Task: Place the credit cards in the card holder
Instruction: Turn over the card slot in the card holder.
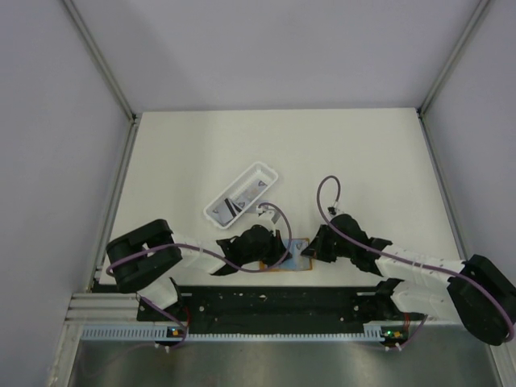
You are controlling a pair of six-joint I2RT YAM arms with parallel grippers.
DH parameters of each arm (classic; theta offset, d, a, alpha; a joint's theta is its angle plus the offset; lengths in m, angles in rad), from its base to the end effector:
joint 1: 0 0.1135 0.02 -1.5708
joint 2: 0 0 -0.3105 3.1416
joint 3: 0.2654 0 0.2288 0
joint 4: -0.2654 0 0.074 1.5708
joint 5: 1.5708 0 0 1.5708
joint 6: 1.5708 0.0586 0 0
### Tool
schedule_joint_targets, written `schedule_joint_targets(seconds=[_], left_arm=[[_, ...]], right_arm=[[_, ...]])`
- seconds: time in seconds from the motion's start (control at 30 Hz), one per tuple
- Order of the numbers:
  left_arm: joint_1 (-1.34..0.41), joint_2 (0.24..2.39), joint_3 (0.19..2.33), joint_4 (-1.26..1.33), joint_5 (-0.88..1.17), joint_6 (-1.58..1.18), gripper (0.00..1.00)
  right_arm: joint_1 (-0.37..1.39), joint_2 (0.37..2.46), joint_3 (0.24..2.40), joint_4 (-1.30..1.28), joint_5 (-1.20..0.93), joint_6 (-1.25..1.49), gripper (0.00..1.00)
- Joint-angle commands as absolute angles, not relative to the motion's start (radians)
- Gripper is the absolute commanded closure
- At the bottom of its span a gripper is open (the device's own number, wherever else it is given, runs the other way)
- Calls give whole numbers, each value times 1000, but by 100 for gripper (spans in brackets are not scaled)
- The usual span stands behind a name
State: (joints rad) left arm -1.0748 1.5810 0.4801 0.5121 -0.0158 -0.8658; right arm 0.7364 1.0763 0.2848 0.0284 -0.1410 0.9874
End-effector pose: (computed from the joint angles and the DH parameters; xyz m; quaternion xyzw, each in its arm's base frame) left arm 0.1374 -0.2519 0.1807 0.0883 0.8774 -0.3851 0.2722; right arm 0.1174 0.1175 0.1807 0.0874 0.9135 0.3397 0.2060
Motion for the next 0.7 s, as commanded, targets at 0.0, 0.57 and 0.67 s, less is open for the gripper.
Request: schedule_joint_targets(seconds=[0.0,0.57,0.67], left_arm=[[-1072,1571,454,365,-25,-835,100],[-1069,1241,417,132,-176,-827,100],[-1069,1239,379,135,-181,-856,100]], right_arm=[[727,1104,287,-34,-101,943,100],[727,1102,273,18,-130,942,100],[727,1034,267,38,-156,942,100]])
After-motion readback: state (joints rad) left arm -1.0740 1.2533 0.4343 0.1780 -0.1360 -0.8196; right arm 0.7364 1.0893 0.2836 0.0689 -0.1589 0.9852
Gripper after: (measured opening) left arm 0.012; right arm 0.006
